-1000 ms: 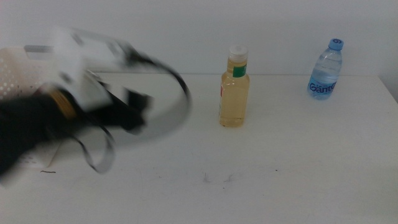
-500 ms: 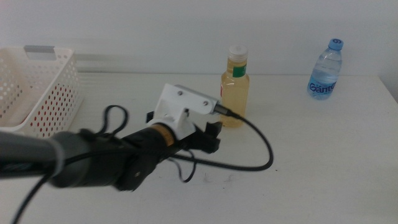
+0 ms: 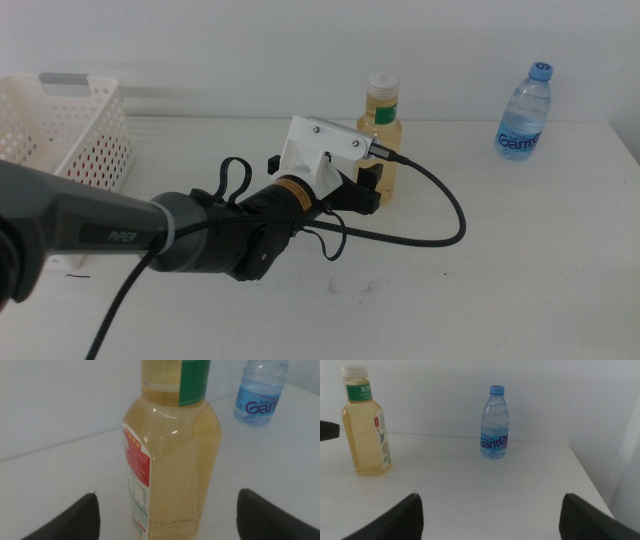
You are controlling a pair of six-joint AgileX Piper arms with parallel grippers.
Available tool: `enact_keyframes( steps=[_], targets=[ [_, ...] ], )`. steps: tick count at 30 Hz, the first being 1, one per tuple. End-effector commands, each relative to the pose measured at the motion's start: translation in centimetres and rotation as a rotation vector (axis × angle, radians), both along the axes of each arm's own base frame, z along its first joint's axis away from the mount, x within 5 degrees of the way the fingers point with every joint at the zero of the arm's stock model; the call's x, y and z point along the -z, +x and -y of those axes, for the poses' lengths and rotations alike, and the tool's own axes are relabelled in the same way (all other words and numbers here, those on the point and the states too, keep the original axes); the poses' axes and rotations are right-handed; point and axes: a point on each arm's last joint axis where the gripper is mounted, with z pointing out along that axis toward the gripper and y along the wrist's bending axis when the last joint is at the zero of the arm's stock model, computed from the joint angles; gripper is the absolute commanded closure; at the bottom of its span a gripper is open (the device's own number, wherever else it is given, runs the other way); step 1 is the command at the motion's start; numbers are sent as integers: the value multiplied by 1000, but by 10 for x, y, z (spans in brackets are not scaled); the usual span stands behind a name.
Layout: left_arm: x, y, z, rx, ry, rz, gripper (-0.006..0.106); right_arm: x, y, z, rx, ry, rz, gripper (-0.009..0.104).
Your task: Use arms to grab the bottles and put them into the dustbin to the left of the table.
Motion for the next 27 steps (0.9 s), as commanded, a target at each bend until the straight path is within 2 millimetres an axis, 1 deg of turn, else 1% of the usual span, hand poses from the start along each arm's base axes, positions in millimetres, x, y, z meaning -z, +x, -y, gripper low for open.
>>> enact_keyframes(
  steps=[1, 7, 11, 13, 17, 23, 27],
  targets=[
    [-2, 1, 6, -5, -31, -3, 7, 0, 0, 0, 5, -6, 13, 5],
    [19, -1, 26, -44, -87, -40, 7, 0, 0, 0, 5, -6, 13, 5],
    [27, -1, 30, -81, -106, 12, 7, 0, 0, 0, 5, -6, 13, 5],
    [31, 2, 32, -84, -106, 9, 7, 0, 0, 0, 5, -6, 13, 5],
    [32, 8, 36, -96, -116, 10, 7, 0, 0, 0, 5, -6, 13, 5],
    [38, 20, 47, -92, -122, 8, 7, 0, 0, 0, 5, -6, 13, 5],
    [41, 31, 49, -98, -104, 7, 7, 0, 0, 0, 5, -6, 13, 5]
  ],
)
